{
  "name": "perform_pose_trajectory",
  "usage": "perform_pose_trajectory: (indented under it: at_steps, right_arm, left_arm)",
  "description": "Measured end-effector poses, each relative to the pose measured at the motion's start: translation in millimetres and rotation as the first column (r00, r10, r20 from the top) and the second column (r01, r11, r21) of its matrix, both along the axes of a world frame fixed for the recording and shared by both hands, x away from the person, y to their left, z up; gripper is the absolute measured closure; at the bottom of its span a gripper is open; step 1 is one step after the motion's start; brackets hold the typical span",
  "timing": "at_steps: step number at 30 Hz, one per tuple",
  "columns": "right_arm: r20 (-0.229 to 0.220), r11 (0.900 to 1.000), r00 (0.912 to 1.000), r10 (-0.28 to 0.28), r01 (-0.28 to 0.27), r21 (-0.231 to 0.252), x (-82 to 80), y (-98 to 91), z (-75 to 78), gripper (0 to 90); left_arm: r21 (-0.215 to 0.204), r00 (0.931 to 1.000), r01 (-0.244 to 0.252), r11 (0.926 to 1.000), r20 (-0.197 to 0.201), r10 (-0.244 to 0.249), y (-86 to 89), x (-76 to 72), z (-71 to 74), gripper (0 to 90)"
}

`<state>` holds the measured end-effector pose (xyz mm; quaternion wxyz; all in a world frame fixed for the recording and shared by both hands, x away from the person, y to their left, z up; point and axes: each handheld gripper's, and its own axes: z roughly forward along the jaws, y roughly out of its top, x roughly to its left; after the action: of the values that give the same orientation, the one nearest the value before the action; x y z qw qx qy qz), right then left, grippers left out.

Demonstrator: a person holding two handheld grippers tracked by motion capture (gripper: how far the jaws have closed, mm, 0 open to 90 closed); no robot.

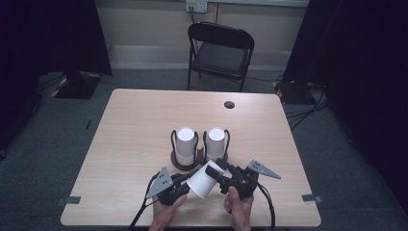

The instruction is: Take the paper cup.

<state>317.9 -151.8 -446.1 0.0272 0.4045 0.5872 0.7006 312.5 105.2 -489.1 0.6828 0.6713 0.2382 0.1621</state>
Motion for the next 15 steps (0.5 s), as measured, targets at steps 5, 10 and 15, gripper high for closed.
perform_pose_trajectory:
  at_steps: [5, 10, 15]
  right_arm:
    - [0.039, 0.9992, 0.999, -0.02, 0.021, -0.034, -2.2, -4.0, 2.4, 27.3]
    - [0.077, 0.9959, 0.9966, -0.028, 0.035, -0.084, -4.0, -5.1, 4.8, 24.6]
    - [0.108, 0.9892, 0.9936, -0.031, 0.046, -0.139, -8.0, -5.8, 8.2, 23.6]
  left_arm:
    - [0.04, 0.9998, -0.005, 0.9992, -0.018, 0.006, 3.3, 0.0, 0.2, 85.4]
    - [0.067, 0.9995, 0.003, 0.9977, -0.031, -0.001, 6.5, 0.5, 4.7, 85.3]
    - [0.116, 0.9998, 0.0, 0.9932, -0.022, 0.003, 9.4, 2.2, 11.7, 85.5]
